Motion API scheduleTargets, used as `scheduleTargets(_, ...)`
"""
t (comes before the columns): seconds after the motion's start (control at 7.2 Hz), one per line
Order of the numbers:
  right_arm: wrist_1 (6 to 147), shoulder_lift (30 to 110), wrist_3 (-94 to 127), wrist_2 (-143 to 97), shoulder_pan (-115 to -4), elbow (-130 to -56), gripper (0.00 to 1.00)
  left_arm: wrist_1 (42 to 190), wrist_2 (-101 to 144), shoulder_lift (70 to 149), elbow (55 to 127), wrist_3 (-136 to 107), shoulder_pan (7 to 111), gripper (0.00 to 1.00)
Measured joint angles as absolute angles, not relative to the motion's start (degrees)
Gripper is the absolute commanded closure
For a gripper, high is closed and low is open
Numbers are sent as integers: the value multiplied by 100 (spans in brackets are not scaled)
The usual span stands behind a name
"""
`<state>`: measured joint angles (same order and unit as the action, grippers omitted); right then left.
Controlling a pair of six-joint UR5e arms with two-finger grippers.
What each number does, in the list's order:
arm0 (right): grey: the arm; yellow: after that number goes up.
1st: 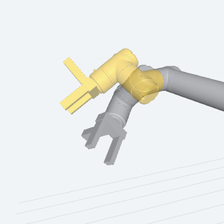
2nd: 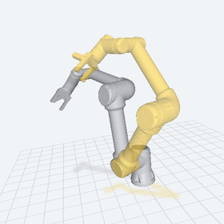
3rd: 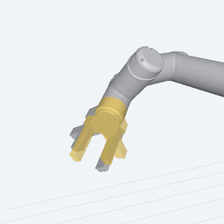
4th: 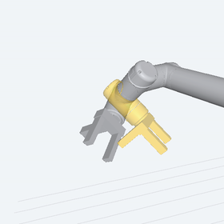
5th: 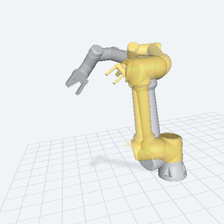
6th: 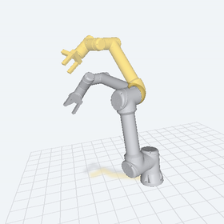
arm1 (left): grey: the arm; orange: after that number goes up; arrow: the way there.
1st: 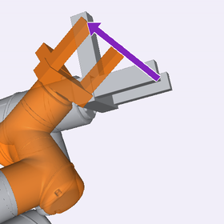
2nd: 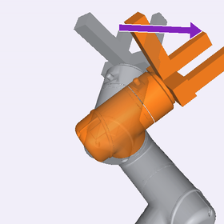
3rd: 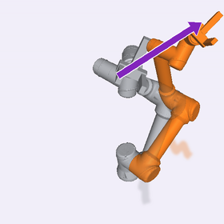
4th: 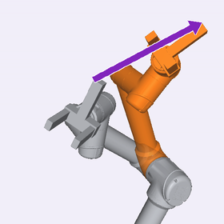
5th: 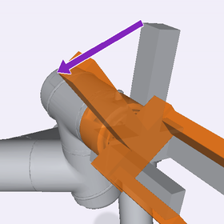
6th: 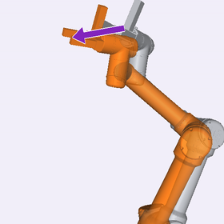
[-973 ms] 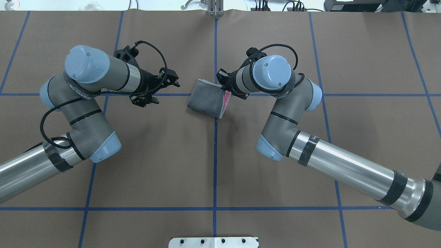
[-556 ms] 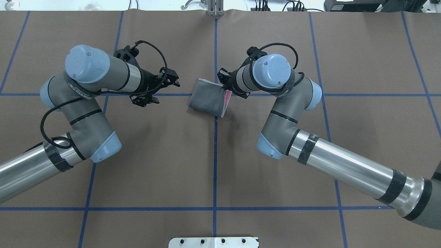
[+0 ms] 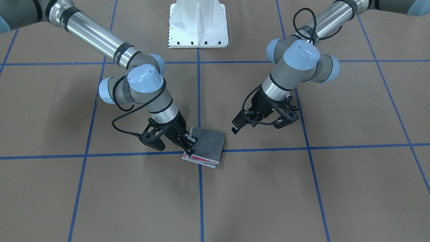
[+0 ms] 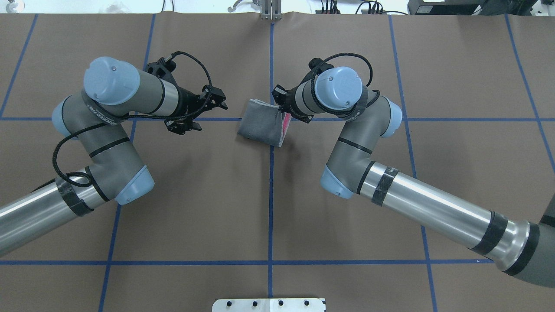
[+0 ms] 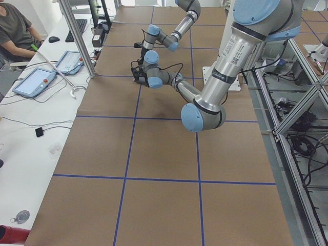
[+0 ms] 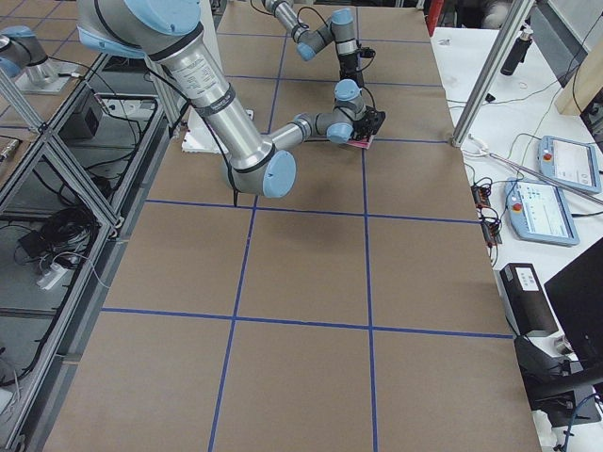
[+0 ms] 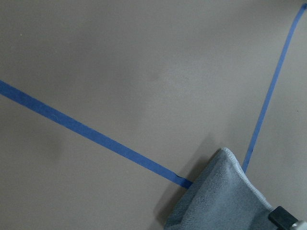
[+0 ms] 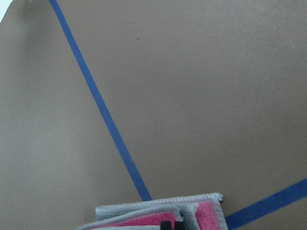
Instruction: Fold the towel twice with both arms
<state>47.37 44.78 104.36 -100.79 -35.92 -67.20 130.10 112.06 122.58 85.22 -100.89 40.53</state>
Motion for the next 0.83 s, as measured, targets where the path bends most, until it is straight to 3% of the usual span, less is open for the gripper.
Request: scheduleTargets(0.83, 4729, 4458, 10343, -10074, -3624, -6619, 100, 13325, 10670, 12923, 7922, -10217, 3829, 2)
